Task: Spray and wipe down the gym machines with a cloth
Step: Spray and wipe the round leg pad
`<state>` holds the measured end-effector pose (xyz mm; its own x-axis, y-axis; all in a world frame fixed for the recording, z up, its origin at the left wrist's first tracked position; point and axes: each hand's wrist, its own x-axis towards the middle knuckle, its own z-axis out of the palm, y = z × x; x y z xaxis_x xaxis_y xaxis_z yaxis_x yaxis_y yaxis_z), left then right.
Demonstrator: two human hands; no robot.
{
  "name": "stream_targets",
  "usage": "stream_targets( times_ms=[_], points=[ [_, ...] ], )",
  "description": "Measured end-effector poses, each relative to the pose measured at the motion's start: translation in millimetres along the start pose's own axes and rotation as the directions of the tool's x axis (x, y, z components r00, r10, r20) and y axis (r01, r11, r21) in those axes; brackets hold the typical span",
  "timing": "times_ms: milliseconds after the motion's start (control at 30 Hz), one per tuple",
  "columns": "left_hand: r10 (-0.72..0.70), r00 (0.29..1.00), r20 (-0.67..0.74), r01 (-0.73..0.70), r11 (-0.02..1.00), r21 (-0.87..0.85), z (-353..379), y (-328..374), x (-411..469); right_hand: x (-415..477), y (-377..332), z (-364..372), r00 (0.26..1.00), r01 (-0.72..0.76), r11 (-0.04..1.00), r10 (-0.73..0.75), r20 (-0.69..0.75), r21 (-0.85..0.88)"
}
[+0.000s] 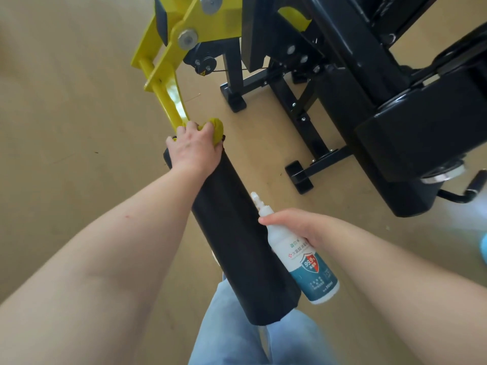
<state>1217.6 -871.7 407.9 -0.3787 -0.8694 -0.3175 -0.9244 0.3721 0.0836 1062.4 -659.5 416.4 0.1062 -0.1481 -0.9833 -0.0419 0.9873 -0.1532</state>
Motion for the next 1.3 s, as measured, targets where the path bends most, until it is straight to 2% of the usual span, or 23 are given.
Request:
stream_targets(
  times_ms=[167,300,400,533,600,700,767,800,867,933,1033,1167,1300],
  points=[
    [-0.057,0.998,-0.022,0.056,0.996,-0.076,-11.7,-4.4,9.1,-2.5,8.8,8.2,0.999,-0.041,0.999,0.041,0.025,0.023],
    [-0.12,0.991,-0.057,0.11,0.982,-0.155,-6.8,-4.9,-9.0,-11.7,20.3,0.3,1.0,0.012,0.999,-0.013,0.011,0.034],
    [-0.152,0.984,-0.098,0.129,0.969,-0.209,5.1,-14.4,-34.5,-21.9,25.2,-6.5,0.996,0.062,0.995,-0.068,0.066,0.078],
    [-0.243,0.968,-0.057,0.214,0.925,-0.315,12.9,-25.0,-67.1,-37.3,22.9,0.2,0.985,0.111,0.994,-0.112,0.129,0.018],
    [-0.197,0.978,-0.066,0.163,0.926,-0.341,20.4,-23.7,-85.4,-42.8,20.3,7.3,0.979,0.1,0.995,-0.099,0.18,0.002],
    [0.032,0.994,-0.107,-0.062,0.956,-0.285,40.0,-10.0,-129.1,-48.4,19.9,26.4,0.965,0.122,0.991,-0.107,0.241,-0.048],
    [0.148,0.987,-0.061,-0.158,0.964,-0.213,59.0,4.3,-163.1,-47.5,21.3,38.6,0.963,0.166,0.978,-0.133,0.236,-0.127],
    [0.16,0.986,-0.051,-0.167,0.961,-0.222,68.5,10.5,-179.9,-48.0,22.4,41.4,0.963,0.191,0.962,-0.144,0.229,-0.198],
    [0.112,0.992,-0.061,-0.126,0.935,-0.332,81.0,19.3,-207.4,-49.9,27.4,39.5,0.963,0.215,0.92,-0.146,0.225,-0.326],
    [0.062,0.995,-0.079,-0.09,0.903,-0.42,88.8,24.9,-222.1,-50.1,34.8,32.5,0.966,0.222,0.905,-0.152,0.211,-0.363],
    [-0.017,0.998,-0.063,-0.014,0.885,-0.465,88.2,32.4,-216.4,-46.3,40.6,22.8,0.967,0.251,0.925,-0.224,0.124,-0.284],
    [-0.093,0.994,-0.058,0.06,0.907,-0.417,79.5,33.1,-178.0,-38.2,32.9,17.5,0.951,0.306,0.942,-0.308,0.007,-0.134],
    [-0.164,0.986,0.008,0.156,0.916,-0.37,58.0,26.4,-127.3,-29.4,14.3,18.2,0.928,0.364,0.926,-0.369,-0.039,-0.104]
  ],
)
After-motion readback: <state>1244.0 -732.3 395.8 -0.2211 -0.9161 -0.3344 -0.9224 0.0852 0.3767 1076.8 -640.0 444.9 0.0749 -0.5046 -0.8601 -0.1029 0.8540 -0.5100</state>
